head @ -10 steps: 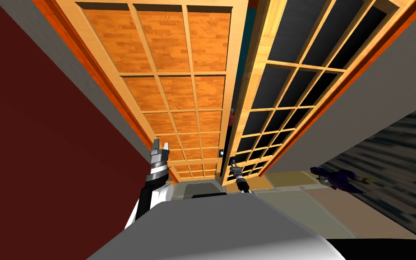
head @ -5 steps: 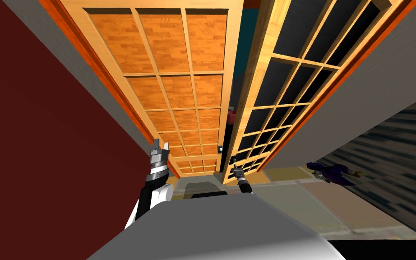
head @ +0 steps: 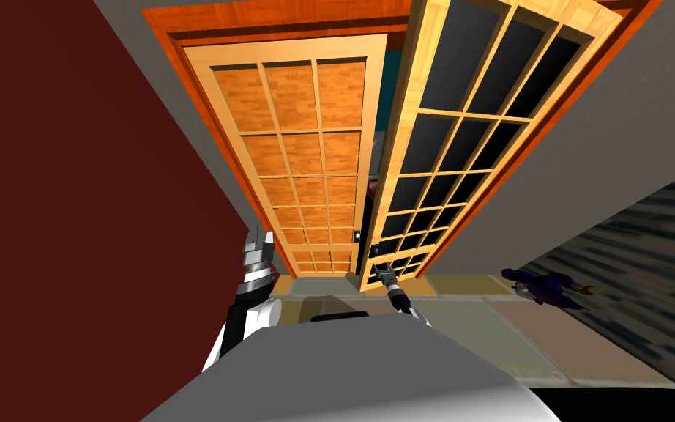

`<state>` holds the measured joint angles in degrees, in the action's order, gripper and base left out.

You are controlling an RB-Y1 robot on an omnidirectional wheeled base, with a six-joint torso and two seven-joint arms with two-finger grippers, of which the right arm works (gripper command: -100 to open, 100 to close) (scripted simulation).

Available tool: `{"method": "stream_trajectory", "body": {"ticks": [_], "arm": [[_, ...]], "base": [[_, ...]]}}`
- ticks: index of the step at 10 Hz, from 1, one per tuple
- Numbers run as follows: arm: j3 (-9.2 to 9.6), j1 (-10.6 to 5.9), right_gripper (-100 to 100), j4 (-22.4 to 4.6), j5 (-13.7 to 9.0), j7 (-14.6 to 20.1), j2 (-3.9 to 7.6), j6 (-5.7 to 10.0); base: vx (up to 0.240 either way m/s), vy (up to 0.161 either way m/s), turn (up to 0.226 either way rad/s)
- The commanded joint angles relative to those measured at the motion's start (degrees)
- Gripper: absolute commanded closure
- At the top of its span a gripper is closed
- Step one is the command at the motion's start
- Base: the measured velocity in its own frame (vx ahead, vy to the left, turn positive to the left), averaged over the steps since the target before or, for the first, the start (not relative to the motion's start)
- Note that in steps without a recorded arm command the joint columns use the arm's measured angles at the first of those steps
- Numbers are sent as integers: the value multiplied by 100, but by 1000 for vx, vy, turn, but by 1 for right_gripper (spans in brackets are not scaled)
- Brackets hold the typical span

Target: Pull the door open

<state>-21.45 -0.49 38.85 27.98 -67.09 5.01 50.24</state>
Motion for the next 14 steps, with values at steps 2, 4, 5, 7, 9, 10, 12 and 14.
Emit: {"method": "stream_trajectory", "body": {"ticks": [2,4,5,7,9,10,12,14], "arm": [[139,-74,-100,81,96,176,150,204],[-4,-9,-100,-10,9,252,292,203],[-28,-3,-100,-27,-5,271,324,213],[-120,9,-100,-92,-61,346,449,256],[-172,-8,-100,-122,-96,391,522,282],[-191,-35,-100,-127,-111,410,550,293],[-174,5,100,-109,-99,400,532,303],[-174,5,100,-109,-99,400,532,303]], "base": [[-217,-126,164],[3,-18,85],[139,36,110],[181,66,81],[143,29,80],[183,40,123],[35,7,1],[-26,-8,7]]}}
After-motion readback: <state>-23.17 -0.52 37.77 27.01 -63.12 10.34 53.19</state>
